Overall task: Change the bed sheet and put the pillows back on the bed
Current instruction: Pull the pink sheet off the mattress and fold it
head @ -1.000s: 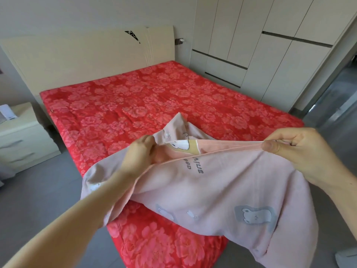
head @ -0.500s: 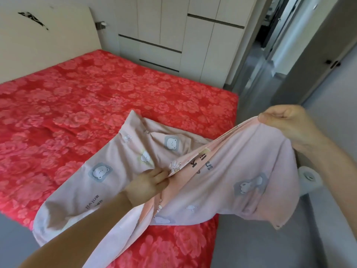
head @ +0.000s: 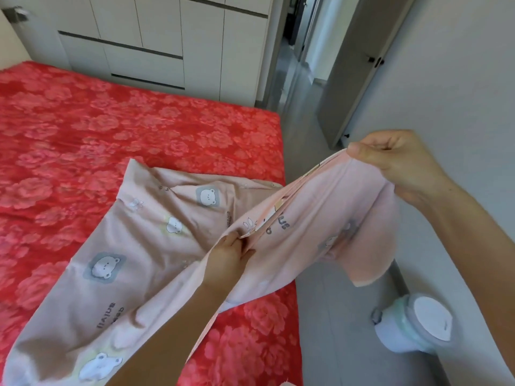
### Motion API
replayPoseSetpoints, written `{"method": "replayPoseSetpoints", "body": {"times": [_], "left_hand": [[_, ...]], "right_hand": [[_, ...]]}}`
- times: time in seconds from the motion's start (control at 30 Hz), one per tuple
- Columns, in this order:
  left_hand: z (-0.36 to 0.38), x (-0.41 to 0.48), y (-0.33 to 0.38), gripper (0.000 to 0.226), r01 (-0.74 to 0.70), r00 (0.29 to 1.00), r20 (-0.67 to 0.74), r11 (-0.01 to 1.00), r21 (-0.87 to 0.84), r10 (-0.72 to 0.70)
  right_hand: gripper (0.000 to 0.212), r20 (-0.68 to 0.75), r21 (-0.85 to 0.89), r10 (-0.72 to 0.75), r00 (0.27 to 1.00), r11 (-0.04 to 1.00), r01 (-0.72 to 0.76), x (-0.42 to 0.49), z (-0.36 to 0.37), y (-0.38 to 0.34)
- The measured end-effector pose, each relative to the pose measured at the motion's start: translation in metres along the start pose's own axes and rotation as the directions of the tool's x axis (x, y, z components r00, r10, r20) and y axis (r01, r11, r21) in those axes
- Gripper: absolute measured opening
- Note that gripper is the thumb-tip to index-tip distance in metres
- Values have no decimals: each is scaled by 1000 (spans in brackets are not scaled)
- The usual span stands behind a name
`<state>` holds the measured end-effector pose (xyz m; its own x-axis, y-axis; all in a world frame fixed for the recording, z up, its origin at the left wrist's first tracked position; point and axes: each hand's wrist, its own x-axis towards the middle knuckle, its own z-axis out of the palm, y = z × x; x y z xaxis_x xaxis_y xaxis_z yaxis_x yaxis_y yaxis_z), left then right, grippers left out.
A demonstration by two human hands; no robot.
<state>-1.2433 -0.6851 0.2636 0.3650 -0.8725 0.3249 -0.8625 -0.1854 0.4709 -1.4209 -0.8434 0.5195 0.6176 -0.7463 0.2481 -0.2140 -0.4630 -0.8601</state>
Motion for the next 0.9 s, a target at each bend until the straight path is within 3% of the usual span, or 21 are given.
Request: {"method": "replayPoseSetpoints", "body": {"times": [0.1, 0.23, 0.33, 0.4, 0.47, 0.57, 0.67, 0.73, 0.8, 0.83, 0.9], "left_hand": [[-21, -16, -6, 36, -19, 1000, -13, 983, -182, 17], [-68, -40, -6, 19, 147, 989, 36, 919, -367, -144], [-105, -47, 5, 30, 355, 934, 183, 760, -544, -306], [-126, -51, 15, 39, 403, 915, 266, 675, -618, -303], [-142, -56, 28, 55, 435, 899, 348, 648, -625, -268], [-162, -64, 45, 50, 528, 838, 489, 586, -614, -242], [-178, -67, 46, 66, 623, 771, 584, 485, -613, -252], [-186, -68, 43, 81, 648, 748, 603, 506, -570, -278], [-190, -68, 36, 82, 659, 733, 595, 562, -500, -330], [-192, -68, 34, 78, 661, 728, 588, 590, -464, -353], [-192, -71, 30, 70, 647, 738, 559, 631, -428, -378]], "right_hand": [[33, -52, -5, 15, 999, 1000, -15, -7, -11, 0], [21, -92, -195, -4, 996, 981, -14, -16, -28, 20], [22, -63, -407, -57, 996, 913, 27, -25, -36, 37], [23, -8, -523, -155, 988, 842, 128, -32, -39, 40], [22, 37, -537, -205, 978, 822, 193, -38, -37, 42], [18, 72, -445, -101, 992, 887, 123, -53, -24, 46], [13, 292, -212, 3, 957, 975, 62, -77, -19, 53], [30, 566, -97, 109, 817, 993, -65, -95, -19, 52], [56, 716, -228, 166, 678, 974, 4, -108, -15, 56], [56, 742, -279, 158, 651, 956, 86, -113, -11, 60], [53, 687, -277, 79, 722, 947, 160, -117, -7, 58]]}}
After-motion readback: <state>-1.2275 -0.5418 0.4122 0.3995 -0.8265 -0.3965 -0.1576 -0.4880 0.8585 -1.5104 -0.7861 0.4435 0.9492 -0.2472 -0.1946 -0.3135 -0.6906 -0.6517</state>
